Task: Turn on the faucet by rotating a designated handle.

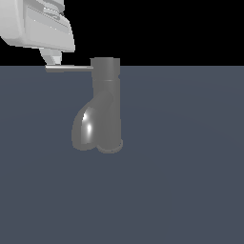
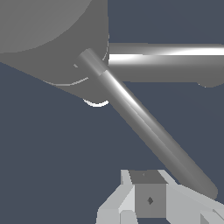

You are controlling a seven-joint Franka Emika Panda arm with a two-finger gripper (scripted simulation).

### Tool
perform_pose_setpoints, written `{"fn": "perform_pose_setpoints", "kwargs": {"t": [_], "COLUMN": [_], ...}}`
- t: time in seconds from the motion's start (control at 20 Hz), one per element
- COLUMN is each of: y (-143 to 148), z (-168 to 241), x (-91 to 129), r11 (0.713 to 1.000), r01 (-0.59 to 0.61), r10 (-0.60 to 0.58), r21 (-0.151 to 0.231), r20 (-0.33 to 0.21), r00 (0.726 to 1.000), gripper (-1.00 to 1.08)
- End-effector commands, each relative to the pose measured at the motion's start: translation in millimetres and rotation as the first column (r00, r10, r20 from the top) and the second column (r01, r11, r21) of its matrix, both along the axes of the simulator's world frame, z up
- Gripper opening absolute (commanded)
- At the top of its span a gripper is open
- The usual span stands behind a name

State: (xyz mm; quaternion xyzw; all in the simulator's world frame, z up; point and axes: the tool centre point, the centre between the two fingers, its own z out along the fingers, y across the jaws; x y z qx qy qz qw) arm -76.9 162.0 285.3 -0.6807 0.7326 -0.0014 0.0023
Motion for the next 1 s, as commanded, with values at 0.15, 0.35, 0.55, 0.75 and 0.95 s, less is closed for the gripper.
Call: {"fn": "perform_pose_setpoints", "kwargs": {"t": [0.15,0.35,0.55,0.75,0.95], "y": [-15.3,-23.5,-31.7,-40.0,-48.5], "z": [0.0,0.0,-0.1,-0.1,-0.1], "x": [-12.8,-22.0,-31.2,-40.5,-49.9], "r11": [1.0,1.0,1.0,1.0,1.0], "r01": [0.006,0.006,0.005,0.005,0.005], "r10": [-0.006,-0.006,-0.005,-0.005,-0.005], "r21": [-0.002,-0.002,-0.002,-0.001,-0.001], "r20": [-0.003,-0.003,-0.003,-0.004,-0.004], "r00": [1.0,1.0,1.0,1.0,1.0], "gripper": [-1.0,-1.0,-1.0,-1.0,-1.0]}}
